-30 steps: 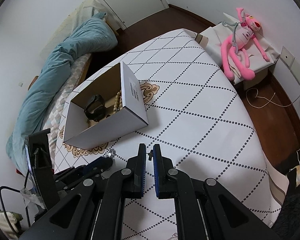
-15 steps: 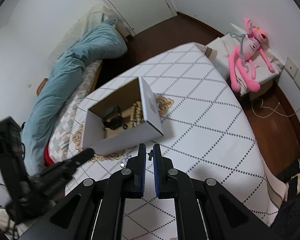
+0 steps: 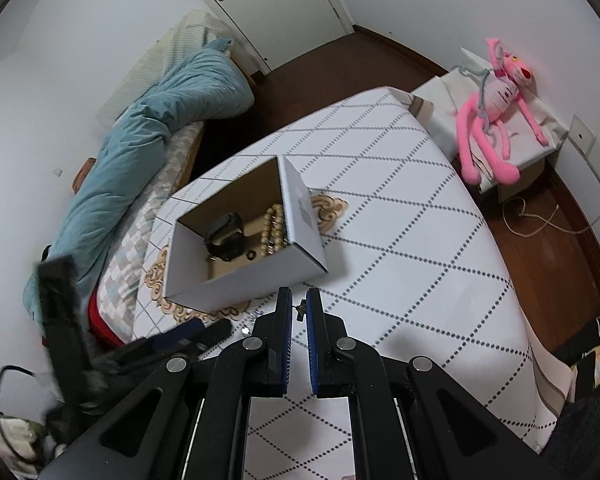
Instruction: Organize jewelry
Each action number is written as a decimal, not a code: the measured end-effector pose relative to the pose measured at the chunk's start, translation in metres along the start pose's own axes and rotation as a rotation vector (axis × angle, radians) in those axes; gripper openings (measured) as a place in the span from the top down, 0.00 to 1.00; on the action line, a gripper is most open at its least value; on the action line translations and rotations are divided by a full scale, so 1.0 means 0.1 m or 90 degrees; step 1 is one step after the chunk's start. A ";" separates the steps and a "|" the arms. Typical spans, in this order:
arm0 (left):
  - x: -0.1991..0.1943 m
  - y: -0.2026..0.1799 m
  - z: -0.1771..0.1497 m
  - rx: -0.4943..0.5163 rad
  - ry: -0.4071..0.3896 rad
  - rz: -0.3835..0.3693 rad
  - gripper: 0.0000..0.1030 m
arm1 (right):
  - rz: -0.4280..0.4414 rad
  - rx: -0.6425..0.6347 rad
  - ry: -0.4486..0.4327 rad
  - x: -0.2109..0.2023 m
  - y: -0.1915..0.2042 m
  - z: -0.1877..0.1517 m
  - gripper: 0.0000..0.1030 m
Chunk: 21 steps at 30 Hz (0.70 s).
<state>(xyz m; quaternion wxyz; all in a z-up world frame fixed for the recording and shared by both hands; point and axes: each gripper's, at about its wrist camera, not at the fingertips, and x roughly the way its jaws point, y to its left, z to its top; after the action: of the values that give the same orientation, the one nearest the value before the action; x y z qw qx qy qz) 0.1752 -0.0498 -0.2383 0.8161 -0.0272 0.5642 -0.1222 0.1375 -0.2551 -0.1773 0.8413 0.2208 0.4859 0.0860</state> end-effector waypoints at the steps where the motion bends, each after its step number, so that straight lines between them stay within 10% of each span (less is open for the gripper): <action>1: 0.06 -0.03 -0.02 0.009 0.004 0.016 0.53 | -0.002 0.003 0.001 0.01 -0.03 0.00 0.93; 10: 0.29 -0.20 -0.06 0.059 0.006 0.095 0.54 | -0.015 0.022 0.005 0.07 -0.18 0.01 0.93; 13: 0.27 -0.24 -0.04 0.067 0.002 0.092 0.92 | -0.013 0.026 0.007 0.09 -0.19 0.01 0.93; 21: 0.21 -0.11 -0.06 0.029 -0.004 0.057 0.96 | -0.009 0.032 0.007 0.11 -0.21 0.01 0.93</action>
<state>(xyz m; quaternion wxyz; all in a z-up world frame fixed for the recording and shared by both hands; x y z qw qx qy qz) 0.1746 -0.0650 -0.2573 0.8230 0.0167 0.5592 -0.0984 0.1422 -0.2698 -0.1953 0.8332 0.2378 0.4944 0.0694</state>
